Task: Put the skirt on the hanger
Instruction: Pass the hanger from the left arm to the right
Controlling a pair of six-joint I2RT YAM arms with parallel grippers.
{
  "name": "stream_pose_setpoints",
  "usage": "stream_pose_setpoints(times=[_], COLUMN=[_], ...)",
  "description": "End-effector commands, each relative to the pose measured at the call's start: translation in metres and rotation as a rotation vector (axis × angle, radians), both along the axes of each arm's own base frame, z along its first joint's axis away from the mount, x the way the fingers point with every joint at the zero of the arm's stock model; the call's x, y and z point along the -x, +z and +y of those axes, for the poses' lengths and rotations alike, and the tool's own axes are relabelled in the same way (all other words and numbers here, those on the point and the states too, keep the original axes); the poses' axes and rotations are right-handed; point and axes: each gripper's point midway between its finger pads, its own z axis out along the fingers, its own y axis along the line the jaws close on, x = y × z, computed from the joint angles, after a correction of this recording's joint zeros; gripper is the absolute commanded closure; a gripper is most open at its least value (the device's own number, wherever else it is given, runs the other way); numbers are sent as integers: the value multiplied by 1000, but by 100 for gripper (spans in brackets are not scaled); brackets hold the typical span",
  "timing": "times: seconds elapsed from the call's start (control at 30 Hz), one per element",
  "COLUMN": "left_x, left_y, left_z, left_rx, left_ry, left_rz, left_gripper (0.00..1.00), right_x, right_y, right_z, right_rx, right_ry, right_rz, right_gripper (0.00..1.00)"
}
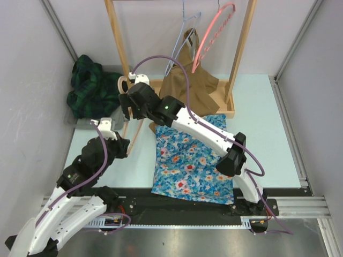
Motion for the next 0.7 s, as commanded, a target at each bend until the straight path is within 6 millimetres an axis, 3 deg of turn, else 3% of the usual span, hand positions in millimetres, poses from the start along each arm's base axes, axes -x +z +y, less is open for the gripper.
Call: stream_pose_setpoints(times=[0.0, 0.2, 0.33, 0.43, 0.57, 0.67], left_x=[-5, -5, -5, -7, -7, -6], left_y=[20, 7, 3, 0, -6, -7], left_z=[-13, -28, -32, -31, -32, -31], left_rx=[50, 55, 28, 10, -1, 9], left_ry=[-39, -70, -56, -32, -24, -16], left_rz=[-82, -54, -45, -42, -27, -30], left_gripper=[100, 100, 100, 100, 100, 100], right_x=[-17, -33, -43, -44, -47, -48], right_y=[-6, -19, -29, -28, -25, -26], right_z=[4, 7, -2, -12, -23, -30], right_rx=[-25, -34, -19, -5, 4, 7], right_ry=[-70, -123, -169, -203, -238, -253], right_rz=[-14, -7, 8, -2, -9, 2], right_gripper=[8, 15, 35, 45, 53, 53])
